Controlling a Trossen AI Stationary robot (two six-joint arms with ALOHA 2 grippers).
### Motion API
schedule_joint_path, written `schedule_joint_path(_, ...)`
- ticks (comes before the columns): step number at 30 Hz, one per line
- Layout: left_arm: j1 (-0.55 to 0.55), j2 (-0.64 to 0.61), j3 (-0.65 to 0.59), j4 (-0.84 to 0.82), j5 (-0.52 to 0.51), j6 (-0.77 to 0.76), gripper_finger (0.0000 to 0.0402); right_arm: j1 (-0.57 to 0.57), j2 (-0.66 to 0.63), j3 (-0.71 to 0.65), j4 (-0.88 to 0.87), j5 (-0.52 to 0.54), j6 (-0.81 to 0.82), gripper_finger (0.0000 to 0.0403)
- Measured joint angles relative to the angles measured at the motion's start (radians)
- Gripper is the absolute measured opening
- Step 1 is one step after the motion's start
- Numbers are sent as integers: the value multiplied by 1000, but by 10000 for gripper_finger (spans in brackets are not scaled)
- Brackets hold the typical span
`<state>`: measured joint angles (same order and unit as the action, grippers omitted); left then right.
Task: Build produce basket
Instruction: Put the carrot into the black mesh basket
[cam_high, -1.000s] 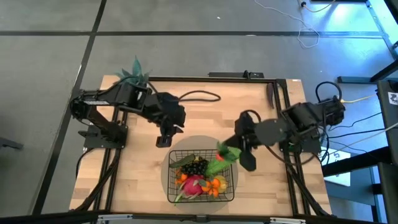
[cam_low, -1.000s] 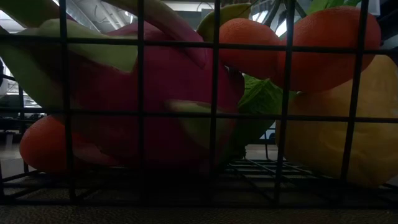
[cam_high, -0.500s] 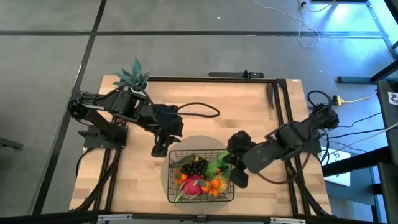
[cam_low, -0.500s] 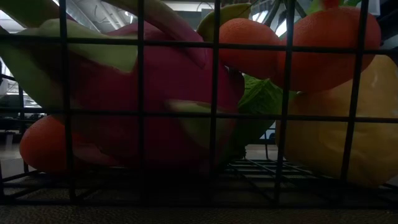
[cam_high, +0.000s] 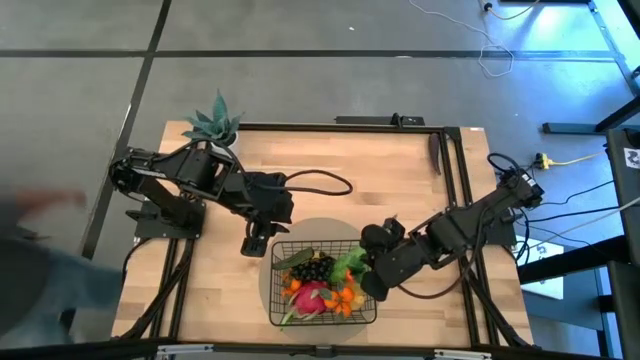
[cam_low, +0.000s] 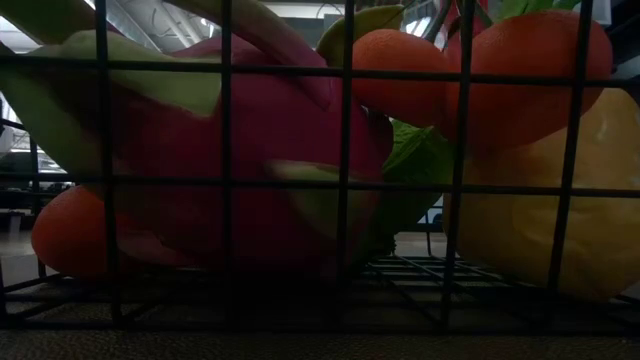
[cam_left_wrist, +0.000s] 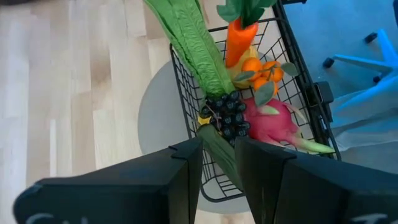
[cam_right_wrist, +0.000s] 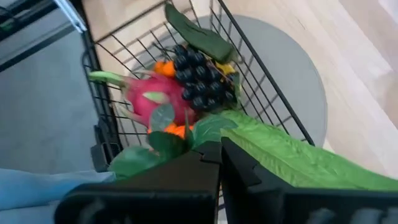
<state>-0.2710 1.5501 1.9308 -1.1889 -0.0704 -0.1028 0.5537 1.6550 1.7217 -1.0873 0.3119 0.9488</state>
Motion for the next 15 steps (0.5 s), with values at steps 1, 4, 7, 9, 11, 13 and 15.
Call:
schedule_joint_path(1, 0, 0, 0, 0, 0, 0, 84, 0, 0, -8, 0, 0, 13, 0)
schedule_joint_path(4, 0, 0, 0, -1, 0, 0, 84, 0, 0, -26, -8, -9, 40, 0)
schedule_joint_path(7, 0, 0, 0, -6, 0, 0, 84, 1, 0, -52, -8, -48, 69, 0)
schedule_joint_path(9, 0, 0, 0, -7, 0, 0, 84, 6, 0, -72, -9, -65, 89, 0)
schedule_joint_path(11, 0, 0, 0, -7, 0, 0, 84, 6, 0, -93, -6, -70, 99, 0)
schedule_joint_path(13, 0, 0, 0, -7, 0, 4, 84, 7, 0, -119, -4, -71, 105, 0)
schedule_joint_path(15, 0, 0, 0, -7, 0, 5, 84, 6, 0, -145, 1, -72, 107, 0)
